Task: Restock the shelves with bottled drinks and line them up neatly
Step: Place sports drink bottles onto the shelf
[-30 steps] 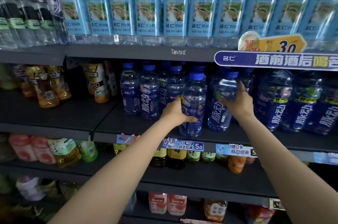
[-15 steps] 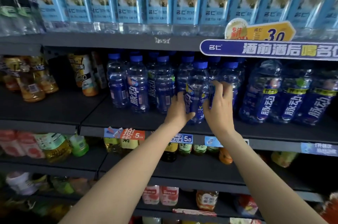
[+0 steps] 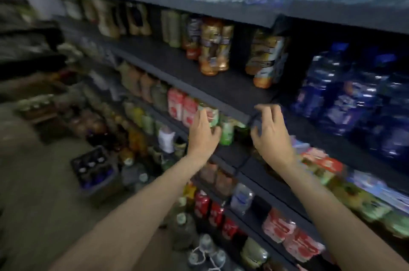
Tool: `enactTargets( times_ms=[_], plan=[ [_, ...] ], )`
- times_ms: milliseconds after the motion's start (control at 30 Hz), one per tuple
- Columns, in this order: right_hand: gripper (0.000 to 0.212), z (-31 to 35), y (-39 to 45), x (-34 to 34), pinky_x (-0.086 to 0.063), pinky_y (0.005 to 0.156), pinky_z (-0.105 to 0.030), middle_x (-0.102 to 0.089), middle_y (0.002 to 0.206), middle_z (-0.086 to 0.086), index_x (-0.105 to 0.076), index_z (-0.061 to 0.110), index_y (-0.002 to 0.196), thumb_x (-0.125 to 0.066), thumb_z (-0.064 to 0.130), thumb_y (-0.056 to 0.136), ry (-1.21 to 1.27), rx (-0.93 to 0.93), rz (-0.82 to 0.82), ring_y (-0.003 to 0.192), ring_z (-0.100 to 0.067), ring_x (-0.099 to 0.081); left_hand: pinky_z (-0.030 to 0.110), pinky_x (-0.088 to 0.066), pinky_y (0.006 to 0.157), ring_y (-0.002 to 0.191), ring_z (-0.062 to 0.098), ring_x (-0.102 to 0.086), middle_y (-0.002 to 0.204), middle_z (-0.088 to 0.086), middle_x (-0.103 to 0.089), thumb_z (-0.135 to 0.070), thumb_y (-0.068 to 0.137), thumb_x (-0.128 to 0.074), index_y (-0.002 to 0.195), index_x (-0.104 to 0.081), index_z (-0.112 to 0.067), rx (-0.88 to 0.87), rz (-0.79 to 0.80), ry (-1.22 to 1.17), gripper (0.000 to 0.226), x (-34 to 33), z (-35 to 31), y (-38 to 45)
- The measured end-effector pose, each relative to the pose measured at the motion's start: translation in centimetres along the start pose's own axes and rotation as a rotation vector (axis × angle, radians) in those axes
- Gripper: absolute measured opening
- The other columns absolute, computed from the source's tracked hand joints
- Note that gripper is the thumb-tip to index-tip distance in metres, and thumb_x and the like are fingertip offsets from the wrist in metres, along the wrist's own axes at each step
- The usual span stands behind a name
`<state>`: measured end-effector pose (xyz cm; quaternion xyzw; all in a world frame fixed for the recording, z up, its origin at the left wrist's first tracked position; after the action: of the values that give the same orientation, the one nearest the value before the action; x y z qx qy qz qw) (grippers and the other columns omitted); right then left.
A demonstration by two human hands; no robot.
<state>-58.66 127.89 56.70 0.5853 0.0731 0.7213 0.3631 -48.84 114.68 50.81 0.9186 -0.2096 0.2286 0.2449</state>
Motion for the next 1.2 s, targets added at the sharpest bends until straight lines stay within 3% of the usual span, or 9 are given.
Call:
enactTargets(
  times_ms=[100, 167, 267, 367, 500, 700, 1000, 1100, 1200],
  plan=[
    [0.039, 8.0, 2.2, -10.7, -0.042, 0.076, -0.033, -0.039, 0.124, -0.016, -0.041, 0.004, 0.125, -0.052, 0.005, 0.088, -0.003, 0.081, 0.243, 0.109, -0.032, -0.046, 0.012, -0.041, 0.074, 0.095, 0.017, -0.056, 0.112, 0.004, -0.054, -0.010, 0.088, -0.055, 0.120, -0.044, -0.008, 0.235, -0.064, 0.019, 0.034, 8.8, 12.0, -0.5],
    [0.039, 13.6, 3.0, -17.7, -0.038, 0.078, -0.029, -0.038, 0.123, -0.015, -0.041, 0.004, 0.125, -0.051, 0.007, 0.088, 0.041, 0.141, 0.393, 0.109, -0.031, -0.044, 0.020, -0.043, 0.077, 0.093, 0.023, -0.057, 0.106, 0.009, -0.057, -0.008, 0.086, -0.057, 0.115, -0.045, -0.006, 0.393, -0.103, 0.031, 0.031, 14.9, 20.3, -1.6],
    [0.047, 21.8, 3.5, -27.9, -0.040, 0.095, -0.036, -0.034, 0.129, -0.014, -0.036, 0.007, 0.133, -0.053, 0.013, 0.090, 0.066, 0.226, 0.602, 0.120, -0.033, -0.038, 0.035, -0.043, 0.085, 0.102, 0.030, -0.057, 0.106, 0.016, -0.061, -0.011, 0.087, -0.059, 0.110, -0.045, -0.004, 0.660, -0.087, 0.079, 0.028, 23.3, 32.6, -3.3],
    [0.045, 28.3, 3.4, -35.9, -0.040, 0.096, -0.040, -0.032, 0.130, -0.011, -0.035, 0.012, 0.133, -0.052, 0.020, 0.092, 0.069, 0.222, 0.806, 0.121, -0.033, -0.036, 0.035, -0.040, 0.085, 0.108, 0.036, -0.056, 0.112, 0.024, -0.061, -0.008, 0.086, -0.059, 0.103, -0.046, -0.005, 0.820, -0.111, 0.179, 0.021, 31.3, 40.6, -4.8],
    [0.041, 34.3, 3.8, -43.7, -0.040, 0.096, -0.040, -0.031, 0.132, -0.012, -0.036, 0.013, 0.129, -0.053, 0.021, 0.093, 0.076, 0.173, 0.967, 0.124, -0.033, -0.034, 0.033, -0.040, 0.087, 0.112, 0.033, -0.055, 0.119, 0.021, -0.059, -0.012, 0.088, -0.058, 0.117, -0.046, 0.004, 0.902, -0.077, 0.252, 0.034, 38.5, 46.9, -4.3],
    [0.038, 40.0, 6.0, -54.9, -0.037, 0.097, -0.039, -0.033, 0.133, -0.014, -0.039, 0.009, 0.127, -0.052, 0.020, 0.093, 0.101, 0.120, 1.102, 0.126, -0.036, -0.034, 0.033, -0.043, 0.084, 0.103, 0.034, -0.059, 0.110, 0.018, -0.063, -0.011, 0.088, -0.057, 0.116, -0.047, 0.002, 0.897, -0.012, 0.284, 0.033, 42.7, 55.2, -1.5],
    [0.038, 42.9, 8.4, -78.4, -0.036, 0.095, -0.034, -0.041, 0.131, -0.023, -0.044, 0.001, 0.124, -0.053, 0.013, 0.090, 0.068, 0.008, 1.310, 0.120, -0.037, -0.043, 0.031, -0.044, 0.081, 0.096, 0.028, -0.058, 0.091, 0.008, -0.060, -0.011, 0.088, -0.056, 0.115, -0.047, -0.003, 1.111, 0.150, 0.187, 0.029, 42.4, 75.2, 3.9],
    [0.037, 42.8, 8.1, -86.0, -0.037, 0.093, -0.036, -0.045, 0.129, -0.027, -0.045, -0.004, 0.123, -0.054, 0.011, 0.089, 0.075, -0.086, 1.396, 0.119, -0.038, -0.046, 0.025, -0.041, 0.063, 0.082, 0.021, -0.056, 0.085, 0.011, -0.061, -0.009, 0.090, -0.054, 0.107, -0.049, -0.006, 1.228, 0.210, 0.104, 0.018, 40.4, 82.1, 5.7],
    [0.035, 42.9, 7.6, -92.6, -0.040, 0.089, -0.037, -0.051, 0.123, -0.026, -0.049, -0.004, 0.118, -0.058, 0.011, 0.087, 0.128, -0.212, 1.438, 0.115, -0.038, -0.049, 0.015, -0.037, 0.053, 0.068, 0.018, -0.053, 0.072, 0.007, -0.056, -0.004, 0.089, -0.053, 0.104, -0.049, -0.007, 1.235, 0.239, 0.030, 0.015, 37.6, 87.7, 8.5]
  ],
)
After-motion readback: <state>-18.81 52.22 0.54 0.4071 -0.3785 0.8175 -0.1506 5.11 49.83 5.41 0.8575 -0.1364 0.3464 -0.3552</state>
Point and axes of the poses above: each hand's wrist, its own y-axis towards the middle knuckle, its own x-axis out of the back of the hand, z = x × y, the point moved 10 cm from there along y, towards the middle knuckle
